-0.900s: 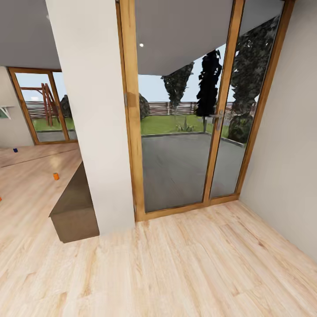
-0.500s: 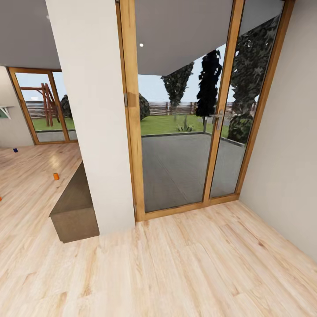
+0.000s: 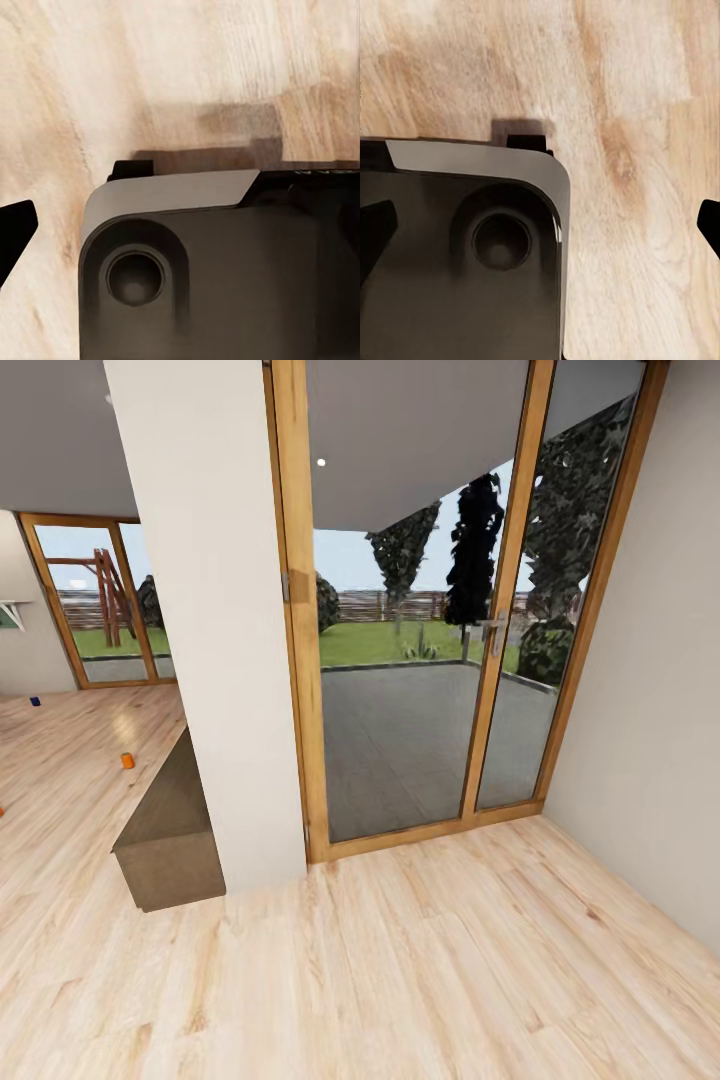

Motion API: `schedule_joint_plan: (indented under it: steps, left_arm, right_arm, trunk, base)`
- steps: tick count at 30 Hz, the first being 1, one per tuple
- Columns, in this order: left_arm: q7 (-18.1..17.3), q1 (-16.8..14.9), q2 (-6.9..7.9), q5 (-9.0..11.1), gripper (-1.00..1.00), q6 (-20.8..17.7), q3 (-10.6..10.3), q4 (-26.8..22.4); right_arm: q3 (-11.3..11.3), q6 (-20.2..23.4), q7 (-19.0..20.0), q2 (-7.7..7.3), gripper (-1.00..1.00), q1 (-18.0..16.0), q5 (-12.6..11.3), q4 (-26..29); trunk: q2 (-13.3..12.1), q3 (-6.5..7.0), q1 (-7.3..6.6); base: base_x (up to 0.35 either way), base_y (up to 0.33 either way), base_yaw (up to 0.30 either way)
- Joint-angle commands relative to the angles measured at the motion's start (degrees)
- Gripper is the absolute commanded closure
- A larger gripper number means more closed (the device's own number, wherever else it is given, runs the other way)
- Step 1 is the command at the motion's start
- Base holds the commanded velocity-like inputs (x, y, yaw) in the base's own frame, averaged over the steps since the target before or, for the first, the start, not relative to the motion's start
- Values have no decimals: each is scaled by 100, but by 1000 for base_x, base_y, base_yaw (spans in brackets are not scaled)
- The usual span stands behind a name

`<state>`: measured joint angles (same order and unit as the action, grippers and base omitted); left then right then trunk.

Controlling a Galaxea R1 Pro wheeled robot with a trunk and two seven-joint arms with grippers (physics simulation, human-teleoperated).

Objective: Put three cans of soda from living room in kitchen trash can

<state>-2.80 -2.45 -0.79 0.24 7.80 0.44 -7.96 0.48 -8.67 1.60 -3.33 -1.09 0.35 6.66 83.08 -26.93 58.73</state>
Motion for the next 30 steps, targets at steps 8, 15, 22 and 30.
schedule_joint_plan:
  steps: [8,15,22,30]
  left_arm:
    - [162,42,-59,61,-100,-162,53,163]
    - [211,50,-68,85,-100,-191,73,389]
    - [218,47,-66,83,-100,247,69,489]
    - [204,51,-62,79,-100,309,51,79]
  right_arm:
    - [-8,69,-111,162,-100,-13,-37,-163]
    - [-12,139,-145,182,-100,-21,-52,-362]
    - [-15,-121,-151,161,-100,-23,-60,-255]
    - [-13,-186,-148,76,-100,-23,-59,-12]
  trunk:
    - [0,0,0]
    - [0,0,0]
    - [0,0,0]
    - [0,0,0]
  base:
    - [0,0,0]
    - [0,0,0]
    - [0,0,0]
    - [0,0,0]
